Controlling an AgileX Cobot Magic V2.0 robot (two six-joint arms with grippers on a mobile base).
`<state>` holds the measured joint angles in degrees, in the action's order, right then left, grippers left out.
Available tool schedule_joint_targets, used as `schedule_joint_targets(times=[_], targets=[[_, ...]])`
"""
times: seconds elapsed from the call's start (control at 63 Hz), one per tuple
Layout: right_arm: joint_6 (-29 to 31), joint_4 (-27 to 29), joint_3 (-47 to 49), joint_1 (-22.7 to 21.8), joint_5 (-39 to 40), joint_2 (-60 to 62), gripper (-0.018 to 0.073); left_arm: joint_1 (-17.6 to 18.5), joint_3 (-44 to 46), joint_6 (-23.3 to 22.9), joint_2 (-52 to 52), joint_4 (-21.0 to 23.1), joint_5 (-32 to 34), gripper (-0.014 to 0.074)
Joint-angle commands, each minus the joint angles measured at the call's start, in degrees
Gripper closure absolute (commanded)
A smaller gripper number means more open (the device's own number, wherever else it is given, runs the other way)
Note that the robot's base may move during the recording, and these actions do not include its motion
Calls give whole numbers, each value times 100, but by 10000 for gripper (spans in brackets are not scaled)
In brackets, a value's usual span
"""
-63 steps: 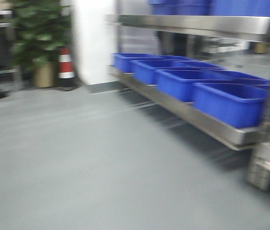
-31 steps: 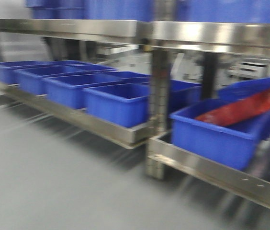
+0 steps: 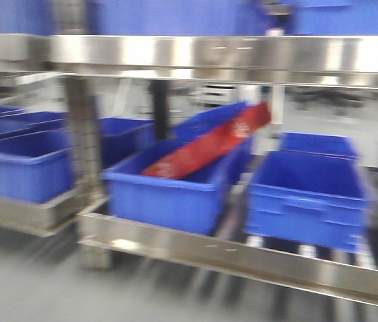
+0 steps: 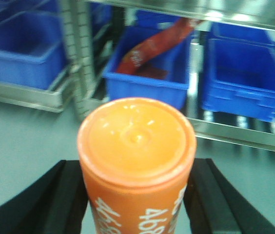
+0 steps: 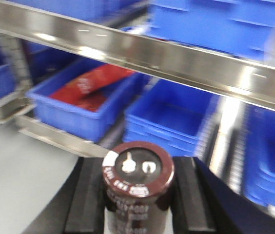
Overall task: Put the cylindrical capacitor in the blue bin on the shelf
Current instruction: 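Drive up to the shelf and stop facing the blue bins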
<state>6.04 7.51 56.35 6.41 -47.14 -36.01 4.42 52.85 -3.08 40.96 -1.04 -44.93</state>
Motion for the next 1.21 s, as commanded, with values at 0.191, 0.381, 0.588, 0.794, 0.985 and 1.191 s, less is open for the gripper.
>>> schedule_joint_targets(times=[0.191, 0.381, 0.588, 0.794, 0.985, 1.191], targets=[[15, -21, 42, 12, 181, 17, 721, -10, 41, -20, -15, 22, 96, 708], [15, -21, 42, 12, 181, 17, 721, -10, 41, -20, -15, 22, 96, 708], [15, -21, 42, 12, 181, 17, 721, -10, 41, -20, -15, 22, 96, 708], [15, -21, 42, 12, 181, 17, 721, -10, 41, -20, -15, 22, 96, 708], [15, -21, 42, 12, 181, 17, 721, -10, 41, -20, -15, 22, 96, 708], [15, -21, 42, 12, 181, 17, 721, -10, 41, -20, -15, 22, 96, 708]])
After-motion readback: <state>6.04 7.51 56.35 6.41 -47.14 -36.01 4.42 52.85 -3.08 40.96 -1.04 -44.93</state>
